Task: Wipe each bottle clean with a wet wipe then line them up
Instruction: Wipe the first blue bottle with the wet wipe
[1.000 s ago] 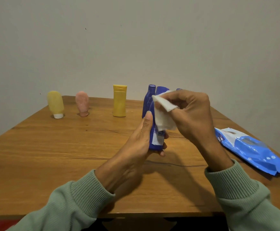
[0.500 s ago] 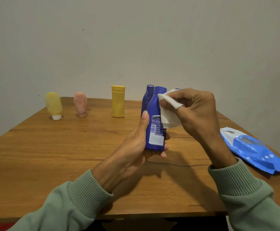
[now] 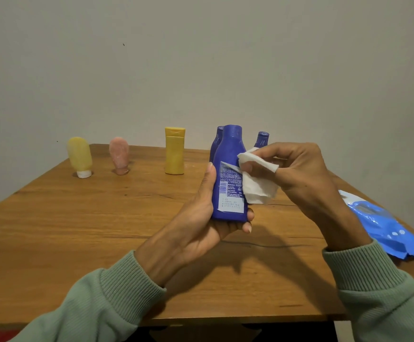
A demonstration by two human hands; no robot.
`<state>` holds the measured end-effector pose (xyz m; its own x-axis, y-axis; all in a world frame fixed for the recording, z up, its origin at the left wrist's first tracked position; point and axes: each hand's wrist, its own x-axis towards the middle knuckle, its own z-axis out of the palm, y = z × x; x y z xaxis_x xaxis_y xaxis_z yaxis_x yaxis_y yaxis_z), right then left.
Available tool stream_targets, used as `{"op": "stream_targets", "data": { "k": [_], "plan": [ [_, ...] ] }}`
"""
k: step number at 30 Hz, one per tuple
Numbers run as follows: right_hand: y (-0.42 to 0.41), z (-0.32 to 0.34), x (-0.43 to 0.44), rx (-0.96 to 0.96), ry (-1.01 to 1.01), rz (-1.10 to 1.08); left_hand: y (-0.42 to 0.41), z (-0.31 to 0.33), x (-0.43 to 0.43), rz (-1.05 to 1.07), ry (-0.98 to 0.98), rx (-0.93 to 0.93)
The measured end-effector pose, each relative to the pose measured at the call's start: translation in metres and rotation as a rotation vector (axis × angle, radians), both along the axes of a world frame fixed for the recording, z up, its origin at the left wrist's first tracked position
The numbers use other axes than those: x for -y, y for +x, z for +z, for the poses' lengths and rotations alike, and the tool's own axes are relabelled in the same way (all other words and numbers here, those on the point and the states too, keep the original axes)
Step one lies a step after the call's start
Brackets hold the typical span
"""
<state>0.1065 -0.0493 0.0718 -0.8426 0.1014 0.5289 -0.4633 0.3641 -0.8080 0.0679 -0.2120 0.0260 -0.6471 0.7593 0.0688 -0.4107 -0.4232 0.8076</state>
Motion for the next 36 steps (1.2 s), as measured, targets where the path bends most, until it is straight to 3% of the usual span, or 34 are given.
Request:
{"op": "stream_targets", "data": {
  "k": [8,12,14,17,21,26,31,36],
  "plan": [
    [-0.001,0.009,0.01,-0.194,0.081,-0.068,-0.002,-0.003,0.0,0.008,-0.117,-0.138],
    [-0.002,0.011,0.015,-0.278,0.393,-0.132,-0.003,-0.003,-0.001,0.022,-0.112,-0.141],
    [-0.003,0.013,0.014,-0.3,0.438,-0.172,-0.003,-0.003,-0.001,0.025,-0.109,-0.132],
    [-0.004,0.015,0.012,-0.332,0.338,-0.232,-0.001,-0.001,-0.001,0.027,-0.086,-0.101],
    [-0.001,0.008,0.01,-0.173,0.336,-0.135,-0.001,-0.001,0.0,0.042,-0.05,-0.072],
    [0.0,0.003,0.008,-0.154,0.012,-0.145,0.0,0.001,0.001,-0.002,-0.03,-0.016],
    [0.006,-0.001,0.01,0.01,-0.094,-0.022,0.0,0.003,0.001,-0.007,0.045,0.035],
    [0.003,-0.003,0.017,-0.045,-0.185,-0.063,0.001,0.004,0.002,-0.038,0.055,0.064]
  ]
}}
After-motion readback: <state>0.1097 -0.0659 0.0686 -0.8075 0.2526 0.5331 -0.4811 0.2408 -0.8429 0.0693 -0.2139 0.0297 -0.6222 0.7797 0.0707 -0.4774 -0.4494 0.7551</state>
